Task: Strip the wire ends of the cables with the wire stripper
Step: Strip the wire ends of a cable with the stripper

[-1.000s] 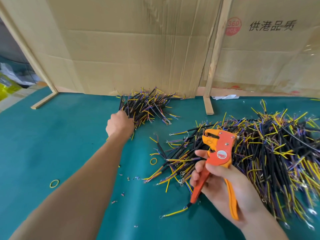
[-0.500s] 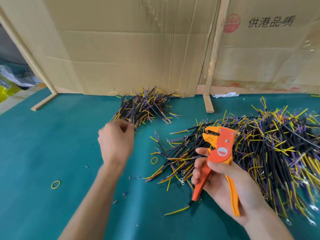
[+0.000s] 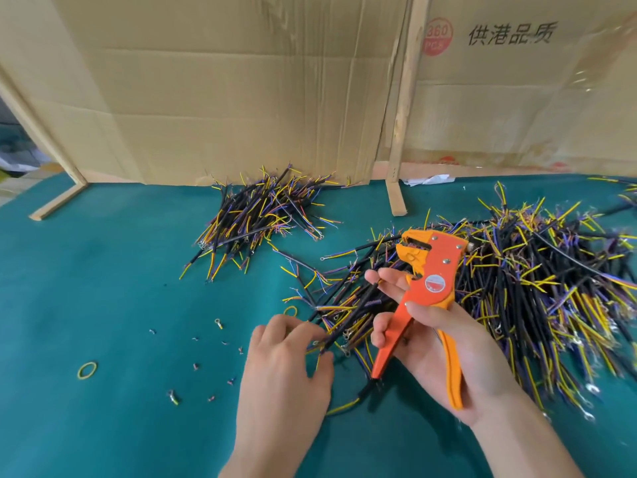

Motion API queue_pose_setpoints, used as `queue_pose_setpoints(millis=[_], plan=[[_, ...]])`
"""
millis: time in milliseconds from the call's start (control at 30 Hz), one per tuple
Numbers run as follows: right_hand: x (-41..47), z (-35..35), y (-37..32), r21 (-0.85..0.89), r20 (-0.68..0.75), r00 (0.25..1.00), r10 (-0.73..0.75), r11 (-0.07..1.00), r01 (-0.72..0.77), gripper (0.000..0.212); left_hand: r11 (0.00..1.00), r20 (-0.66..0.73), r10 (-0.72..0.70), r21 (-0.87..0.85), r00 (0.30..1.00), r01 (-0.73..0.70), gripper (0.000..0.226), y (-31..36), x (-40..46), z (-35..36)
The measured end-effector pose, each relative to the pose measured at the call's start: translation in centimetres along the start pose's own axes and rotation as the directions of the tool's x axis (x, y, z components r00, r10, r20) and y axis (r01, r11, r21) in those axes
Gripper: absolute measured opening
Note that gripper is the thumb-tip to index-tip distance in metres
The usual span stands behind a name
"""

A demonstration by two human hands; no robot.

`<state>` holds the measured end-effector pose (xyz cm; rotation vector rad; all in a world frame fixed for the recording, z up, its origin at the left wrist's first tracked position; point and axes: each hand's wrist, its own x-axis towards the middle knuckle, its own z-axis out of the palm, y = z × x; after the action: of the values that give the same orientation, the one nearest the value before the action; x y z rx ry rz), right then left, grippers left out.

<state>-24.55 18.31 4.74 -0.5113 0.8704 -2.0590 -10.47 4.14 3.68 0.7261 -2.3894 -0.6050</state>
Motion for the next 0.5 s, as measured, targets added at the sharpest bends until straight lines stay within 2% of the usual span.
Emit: queue_pose_setpoints(millis=[133,200,333,500], plan=[[0.0,0.2,0.3,-0.040,0.021,1.000,0.012,0.999,-0.011,0.070,0.984,-0.007,0.040,-0.176,0.999,-0.041,0.015,3.4,2.2,0.7],[0.0,0.2,0.2,-0.069,0.035,0.999,0.022,0.997,-0.020,0.071,0.953,0.014,-0.003,-0.302,1.000,0.007,0.011,4.5,3.2,1.6],[0.0,0.1,-0.1,-0.047,-0.011,1.000,-0.007,0.999,0.006,0.066,0.849,0.049,-0.129,-0.510,0.990,0.136,0.019,4.5,4.3,2.9],[-0.1,-0.1,-0.5,-0.005,-0.088,0.995,-0.052,0.999,0.052,0.057,0.767,-0.039,-0.210,-0.626,0.977,0.140,0.022,4.0,4.1,3.9]])
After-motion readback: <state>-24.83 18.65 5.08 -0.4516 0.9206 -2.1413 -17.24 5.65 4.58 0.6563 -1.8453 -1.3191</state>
